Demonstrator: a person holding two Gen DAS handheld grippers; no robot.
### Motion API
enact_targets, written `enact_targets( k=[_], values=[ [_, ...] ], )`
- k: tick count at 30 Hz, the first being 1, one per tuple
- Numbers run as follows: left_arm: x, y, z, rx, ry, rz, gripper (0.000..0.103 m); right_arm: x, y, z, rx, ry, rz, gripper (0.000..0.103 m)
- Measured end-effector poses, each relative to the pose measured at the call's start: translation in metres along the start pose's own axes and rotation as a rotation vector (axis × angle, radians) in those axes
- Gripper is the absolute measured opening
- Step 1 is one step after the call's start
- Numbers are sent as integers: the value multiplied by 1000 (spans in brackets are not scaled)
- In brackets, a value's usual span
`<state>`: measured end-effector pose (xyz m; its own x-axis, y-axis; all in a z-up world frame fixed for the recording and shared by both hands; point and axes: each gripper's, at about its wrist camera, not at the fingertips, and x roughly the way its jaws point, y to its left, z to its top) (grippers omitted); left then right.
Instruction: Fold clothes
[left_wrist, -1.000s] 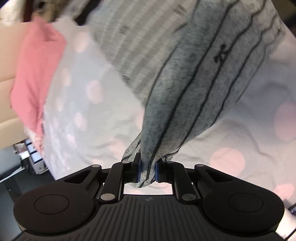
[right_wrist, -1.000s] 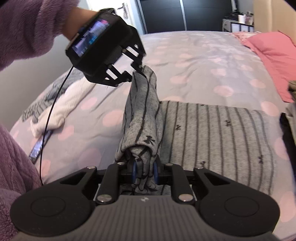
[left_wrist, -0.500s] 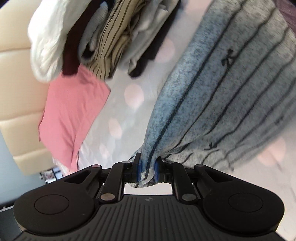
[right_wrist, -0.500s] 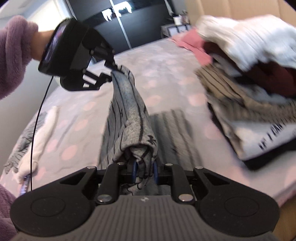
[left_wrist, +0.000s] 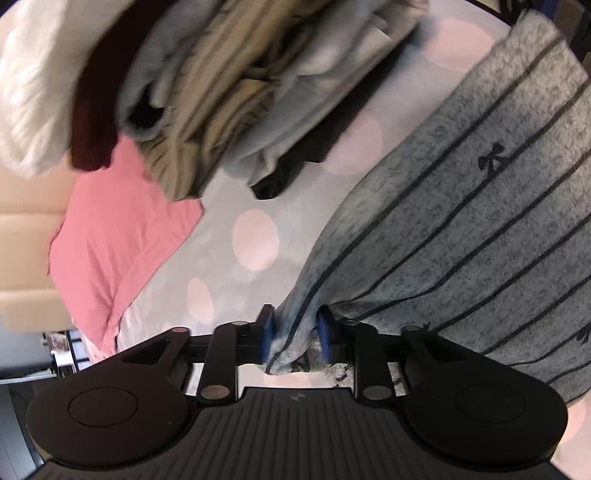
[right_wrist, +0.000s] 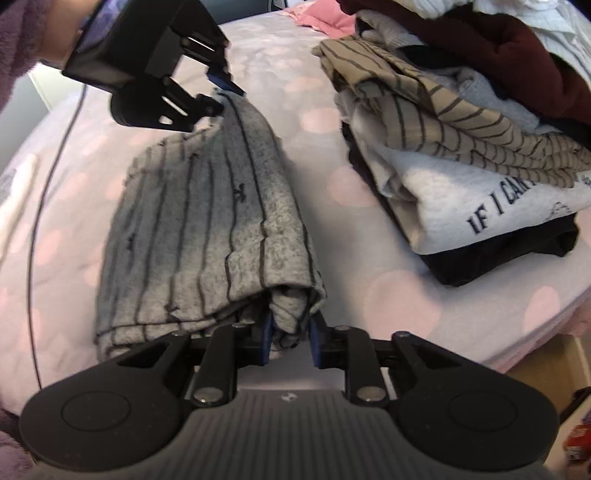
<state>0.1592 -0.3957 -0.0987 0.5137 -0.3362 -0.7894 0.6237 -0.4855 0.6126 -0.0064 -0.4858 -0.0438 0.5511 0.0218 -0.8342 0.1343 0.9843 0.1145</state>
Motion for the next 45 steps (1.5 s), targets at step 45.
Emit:
enact_targets(
  k=[45],
  values=[
    [-140, -111, -150, -1767, -162, -262, 59, 26, -4, 23, 144, -175, 35, 69]
  ],
)
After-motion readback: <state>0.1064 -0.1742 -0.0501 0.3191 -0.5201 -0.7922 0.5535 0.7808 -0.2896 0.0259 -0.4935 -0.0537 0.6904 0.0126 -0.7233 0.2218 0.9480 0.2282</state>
